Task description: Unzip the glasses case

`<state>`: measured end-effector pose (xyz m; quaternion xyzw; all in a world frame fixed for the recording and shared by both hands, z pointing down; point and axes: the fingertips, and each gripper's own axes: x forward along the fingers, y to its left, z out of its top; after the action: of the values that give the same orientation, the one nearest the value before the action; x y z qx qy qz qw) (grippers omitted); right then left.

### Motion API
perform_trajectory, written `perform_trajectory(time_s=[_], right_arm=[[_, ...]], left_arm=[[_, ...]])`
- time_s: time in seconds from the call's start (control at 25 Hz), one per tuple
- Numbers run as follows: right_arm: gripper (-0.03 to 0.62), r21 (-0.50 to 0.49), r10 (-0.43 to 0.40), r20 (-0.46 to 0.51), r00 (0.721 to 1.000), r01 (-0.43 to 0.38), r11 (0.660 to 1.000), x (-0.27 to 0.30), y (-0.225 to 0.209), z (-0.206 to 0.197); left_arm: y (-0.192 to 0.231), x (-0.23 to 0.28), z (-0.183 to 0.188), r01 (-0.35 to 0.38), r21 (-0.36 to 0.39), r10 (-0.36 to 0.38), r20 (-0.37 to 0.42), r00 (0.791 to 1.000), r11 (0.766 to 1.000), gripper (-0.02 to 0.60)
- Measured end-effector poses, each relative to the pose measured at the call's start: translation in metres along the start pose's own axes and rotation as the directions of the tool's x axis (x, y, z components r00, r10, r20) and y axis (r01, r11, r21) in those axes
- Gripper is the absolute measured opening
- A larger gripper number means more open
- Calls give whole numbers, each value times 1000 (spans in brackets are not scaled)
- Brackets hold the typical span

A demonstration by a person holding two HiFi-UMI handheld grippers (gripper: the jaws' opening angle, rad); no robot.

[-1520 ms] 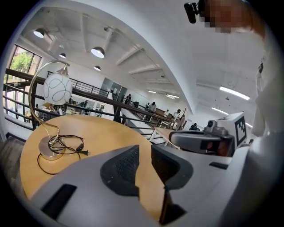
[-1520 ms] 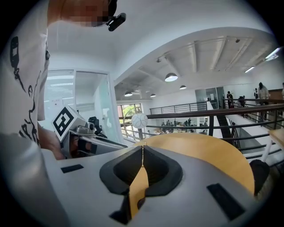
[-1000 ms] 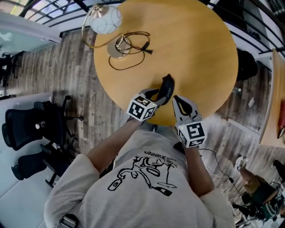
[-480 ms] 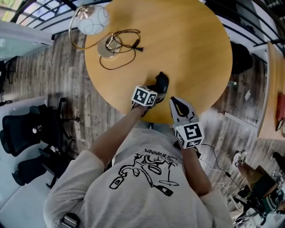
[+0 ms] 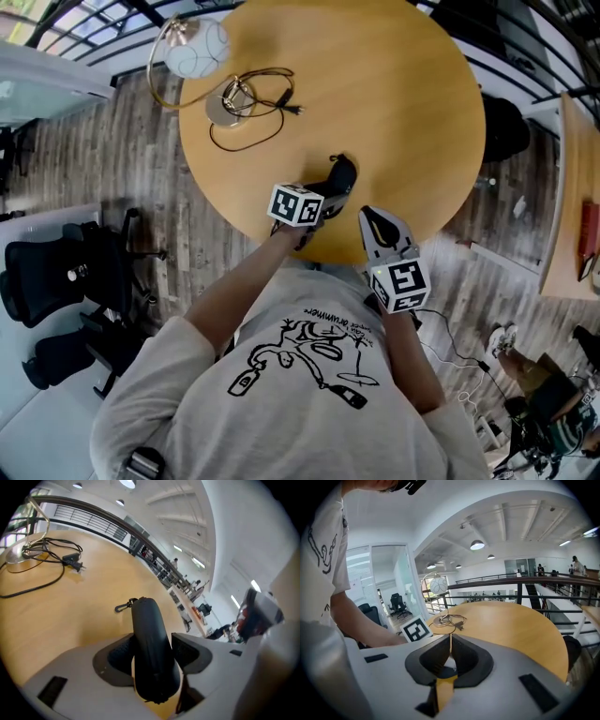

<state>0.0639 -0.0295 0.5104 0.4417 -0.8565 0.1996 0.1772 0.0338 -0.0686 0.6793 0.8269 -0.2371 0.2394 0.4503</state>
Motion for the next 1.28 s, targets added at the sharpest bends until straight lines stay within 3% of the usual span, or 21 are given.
perform_trajectory(time_s=[0.08,0.24,0.52,0.72,0.88,1.0,1.28], right_arm=[[25,-58,24,-28,999,-26,998,0,7,1],[26,-122,90,-71,993,-98,988,3,28,3],[107,-197,166,-125,978,-188,962,16,51,6],[114,-234,185,-123,975,-209,949,24,59,14],[109,-253,187,-92,978,-205,946,25,60,24],[29,-258,181,-69,981,-193,947,22,58,30],[23,-275,177,-86,981,-194,942,21,61,23]], left_arm=[[-14,-25,29,54,-73,-45,120,992,996,235],[-37,-74,80,171,-191,-105,312,944,967,230],[-67,-129,131,297,-201,-160,507,847,934,227],[-87,-147,145,364,-188,-194,584,788,912,225],[-94,-152,144,374,-203,-187,600,778,905,224],[-97,-157,145,387,-199,-197,607,770,900,222],[-98,-162,137,406,-183,-238,575,783,895,213]])
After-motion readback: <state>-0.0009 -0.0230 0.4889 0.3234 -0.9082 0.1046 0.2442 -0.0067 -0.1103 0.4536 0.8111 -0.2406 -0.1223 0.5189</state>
